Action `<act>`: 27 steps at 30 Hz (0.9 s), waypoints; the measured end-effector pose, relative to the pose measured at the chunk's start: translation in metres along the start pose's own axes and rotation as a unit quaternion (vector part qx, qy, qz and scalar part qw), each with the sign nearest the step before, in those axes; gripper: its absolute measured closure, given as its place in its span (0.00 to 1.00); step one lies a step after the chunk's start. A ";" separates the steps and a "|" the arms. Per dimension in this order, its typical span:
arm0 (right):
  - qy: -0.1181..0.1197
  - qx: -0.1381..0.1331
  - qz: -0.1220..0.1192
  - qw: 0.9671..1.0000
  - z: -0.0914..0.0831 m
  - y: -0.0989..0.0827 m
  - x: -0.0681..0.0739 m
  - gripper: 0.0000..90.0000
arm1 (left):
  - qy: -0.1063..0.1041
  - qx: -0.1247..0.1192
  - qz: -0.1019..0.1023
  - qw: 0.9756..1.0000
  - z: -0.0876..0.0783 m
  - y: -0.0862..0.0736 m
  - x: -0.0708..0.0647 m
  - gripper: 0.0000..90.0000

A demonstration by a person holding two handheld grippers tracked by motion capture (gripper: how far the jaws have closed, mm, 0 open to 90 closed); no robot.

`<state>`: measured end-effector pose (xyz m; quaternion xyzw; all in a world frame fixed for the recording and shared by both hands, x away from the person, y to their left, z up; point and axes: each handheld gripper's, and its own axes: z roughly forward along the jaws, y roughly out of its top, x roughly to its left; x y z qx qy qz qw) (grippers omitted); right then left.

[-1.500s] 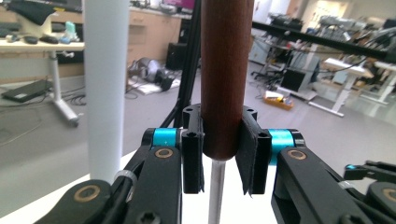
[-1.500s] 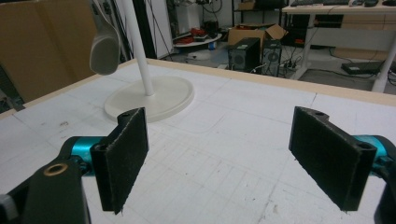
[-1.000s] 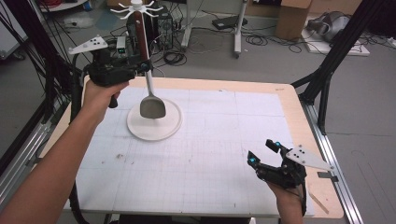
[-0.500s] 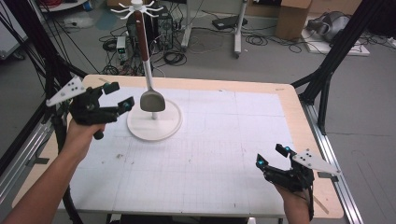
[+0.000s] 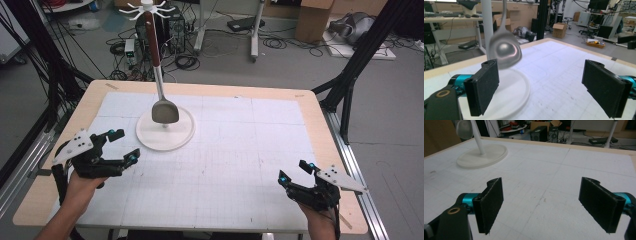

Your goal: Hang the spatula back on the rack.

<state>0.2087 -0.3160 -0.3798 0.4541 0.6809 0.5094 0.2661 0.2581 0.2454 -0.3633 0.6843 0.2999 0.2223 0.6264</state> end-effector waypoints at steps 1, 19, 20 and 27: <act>0.001 0.004 0.002 1.000 0.001 0.000 0.002 0.21 | 0.002 -0.002 -0.008 1.000 -0.002 -0.006 0.000 0.17; -0.007 0.023 -0.017 1.000 0.014 -0.005 0.011 0.21 | 0.009 0.030 -0.033 0.999 -0.007 -0.037 0.004 0.20; -0.008 0.023 -0.017 1.000 0.014 -0.006 0.011 0.21 | 0.010 0.032 -0.033 0.999 -0.007 -0.038 0.004 0.20; -0.010 0.023 -0.015 1.000 0.015 -0.007 0.007 0.21 | 0.015 0.043 -0.035 0.998 -0.004 -0.041 0.006 0.20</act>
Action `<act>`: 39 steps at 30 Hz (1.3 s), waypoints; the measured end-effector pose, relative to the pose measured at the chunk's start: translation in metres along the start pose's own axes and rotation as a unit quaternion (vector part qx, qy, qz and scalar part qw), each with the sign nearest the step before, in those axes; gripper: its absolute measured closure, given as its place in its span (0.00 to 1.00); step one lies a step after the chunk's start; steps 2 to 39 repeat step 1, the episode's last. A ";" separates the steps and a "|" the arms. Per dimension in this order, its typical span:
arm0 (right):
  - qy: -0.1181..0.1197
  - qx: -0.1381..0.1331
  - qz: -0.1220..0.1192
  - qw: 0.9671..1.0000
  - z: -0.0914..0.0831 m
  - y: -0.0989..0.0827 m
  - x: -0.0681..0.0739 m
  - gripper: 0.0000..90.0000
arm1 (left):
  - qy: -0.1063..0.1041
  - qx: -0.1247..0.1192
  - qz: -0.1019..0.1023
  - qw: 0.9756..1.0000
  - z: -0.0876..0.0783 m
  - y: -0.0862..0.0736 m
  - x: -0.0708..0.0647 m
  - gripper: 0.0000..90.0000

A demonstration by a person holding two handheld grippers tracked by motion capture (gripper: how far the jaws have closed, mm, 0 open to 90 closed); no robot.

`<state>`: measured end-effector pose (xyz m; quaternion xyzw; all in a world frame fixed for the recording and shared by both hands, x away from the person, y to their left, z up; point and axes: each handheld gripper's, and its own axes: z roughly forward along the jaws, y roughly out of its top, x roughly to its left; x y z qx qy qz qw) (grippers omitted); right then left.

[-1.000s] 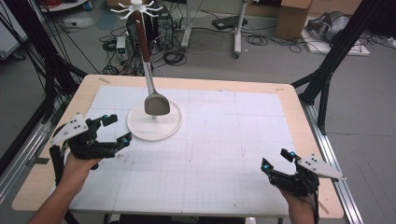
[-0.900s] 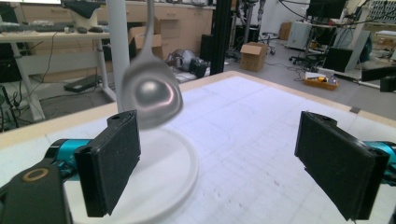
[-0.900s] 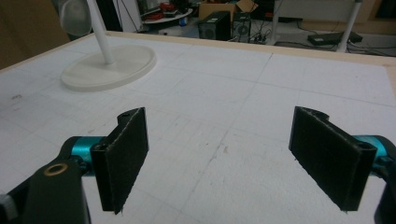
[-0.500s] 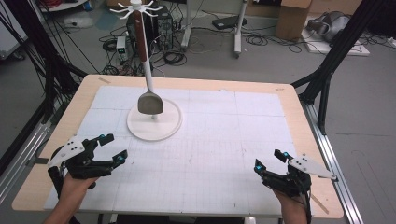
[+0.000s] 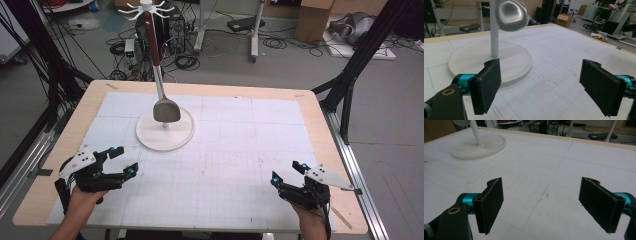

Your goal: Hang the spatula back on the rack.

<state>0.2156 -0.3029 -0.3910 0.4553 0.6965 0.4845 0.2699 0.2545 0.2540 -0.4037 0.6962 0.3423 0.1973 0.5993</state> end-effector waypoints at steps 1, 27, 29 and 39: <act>0.000 0.000 0.001 1.000 0.000 0.000 0.000 0.21 | 0.002 0.001 -0.001 1.000 0.001 0.000 0.001 0.20; 0.000 0.000 0.001 1.000 0.000 0.000 0.000 0.21 | 0.002 0.001 -0.001 1.000 0.001 0.000 0.001 0.20; 0.000 0.000 0.001 1.000 0.000 0.000 0.000 0.21 | 0.002 0.001 -0.001 1.000 0.001 0.000 0.001 0.20; 0.000 0.000 0.001 1.000 0.000 0.000 0.000 0.21 | 0.002 0.001 -0.001 1.000 0.001 0.000 0.001 0.20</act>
